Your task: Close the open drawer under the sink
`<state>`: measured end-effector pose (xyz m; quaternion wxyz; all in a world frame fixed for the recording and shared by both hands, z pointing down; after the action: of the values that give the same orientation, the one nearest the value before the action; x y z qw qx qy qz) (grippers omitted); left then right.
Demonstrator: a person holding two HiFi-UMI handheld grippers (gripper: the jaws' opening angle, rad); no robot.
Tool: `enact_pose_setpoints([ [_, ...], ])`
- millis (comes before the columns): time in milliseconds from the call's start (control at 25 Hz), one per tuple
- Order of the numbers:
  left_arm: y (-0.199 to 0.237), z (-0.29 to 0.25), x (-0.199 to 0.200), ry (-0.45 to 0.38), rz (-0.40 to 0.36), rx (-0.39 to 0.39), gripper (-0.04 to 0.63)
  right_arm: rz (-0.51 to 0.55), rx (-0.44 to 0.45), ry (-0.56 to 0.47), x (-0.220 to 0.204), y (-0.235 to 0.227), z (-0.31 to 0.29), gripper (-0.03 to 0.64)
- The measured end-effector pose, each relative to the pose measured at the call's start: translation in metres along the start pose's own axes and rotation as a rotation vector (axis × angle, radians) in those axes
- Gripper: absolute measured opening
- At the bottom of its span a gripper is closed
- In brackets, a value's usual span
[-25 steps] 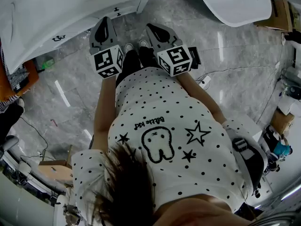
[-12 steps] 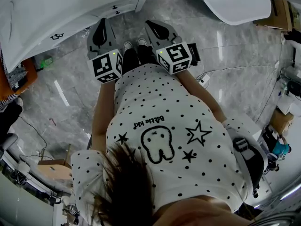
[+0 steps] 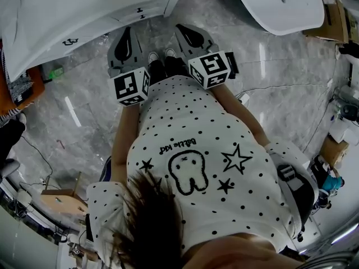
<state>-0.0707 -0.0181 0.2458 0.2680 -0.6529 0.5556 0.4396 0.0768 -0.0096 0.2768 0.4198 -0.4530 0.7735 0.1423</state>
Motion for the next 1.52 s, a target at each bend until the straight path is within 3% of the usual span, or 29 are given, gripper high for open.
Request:
enact_pose_setpoints([
  [760, -0.007, 0.025, 0.0, -0.001, -0.009, -0.026, 0.005, 0.114, 0.0, -0.045, 0.019, 0.011, 0.005, 0.014],
  [1520, -0.014, 0.021, -0.013, 0.047, 0.015, -0.072, 0.005, 0.112, 0.028, -0.027, 0.009, 0.015, 0.004, 0.014],
])
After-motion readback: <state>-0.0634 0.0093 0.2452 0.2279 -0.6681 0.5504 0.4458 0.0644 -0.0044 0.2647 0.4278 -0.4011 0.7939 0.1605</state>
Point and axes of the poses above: the fingertips, and each gripper's own axes: z backward along the fingers, y to its left, x out of its top, the point moved 2 cm from there along z, backward along the fingers, and after that the axes turned 14 degrees about y, right-handed, at the moved point
